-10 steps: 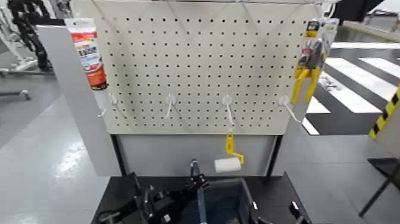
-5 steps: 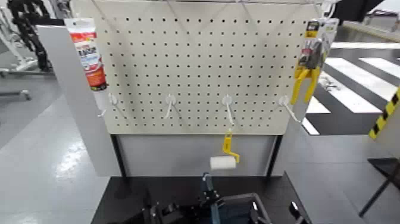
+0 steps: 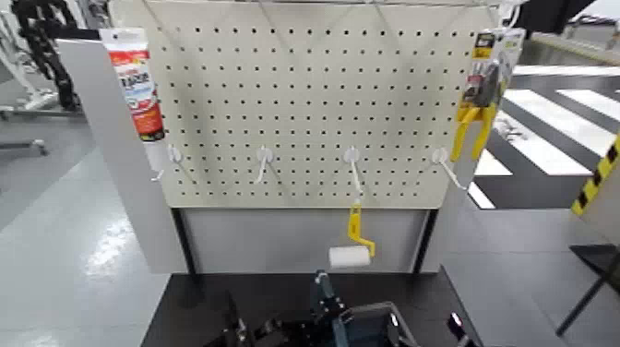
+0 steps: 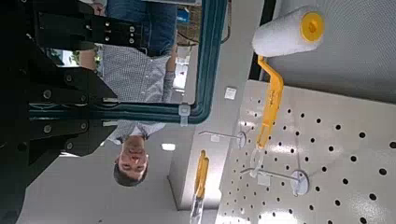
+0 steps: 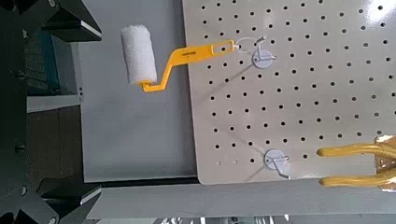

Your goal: Grasp the handle of the crate.

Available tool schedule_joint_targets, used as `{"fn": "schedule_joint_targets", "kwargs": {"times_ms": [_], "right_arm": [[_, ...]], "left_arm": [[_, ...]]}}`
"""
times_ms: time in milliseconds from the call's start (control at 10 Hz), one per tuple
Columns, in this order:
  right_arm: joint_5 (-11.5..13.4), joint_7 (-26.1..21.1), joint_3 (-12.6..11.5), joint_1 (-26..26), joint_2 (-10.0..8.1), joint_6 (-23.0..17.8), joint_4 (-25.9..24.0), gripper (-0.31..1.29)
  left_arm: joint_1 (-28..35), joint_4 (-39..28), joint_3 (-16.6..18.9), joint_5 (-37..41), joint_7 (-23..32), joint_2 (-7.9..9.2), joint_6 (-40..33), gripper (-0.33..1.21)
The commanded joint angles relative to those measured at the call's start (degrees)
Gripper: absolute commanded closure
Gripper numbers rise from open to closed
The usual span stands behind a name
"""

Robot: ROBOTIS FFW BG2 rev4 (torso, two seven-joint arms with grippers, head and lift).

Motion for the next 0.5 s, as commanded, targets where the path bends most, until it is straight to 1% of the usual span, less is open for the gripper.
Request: {"fn": "schedule_joint_targets", "kwargs": {"times_ms": [100, 500], "right_arm": [[0.5, -0.2, 0.1, 0.0, 0.00, 0.1, -0.3, 0.15], [0.9, -0.4, 0.0, -0.1, 0.00, 0.7, -0.4, 0.15]], "left_arm": [[-0.1, 0.2, 0.3, 0.0, 0.1, -0.09, -0.1, 1.19], [-0.2, 0.5, 0.2, 0.0, 0.3, -0.09, -0.1, 1.19]]}}
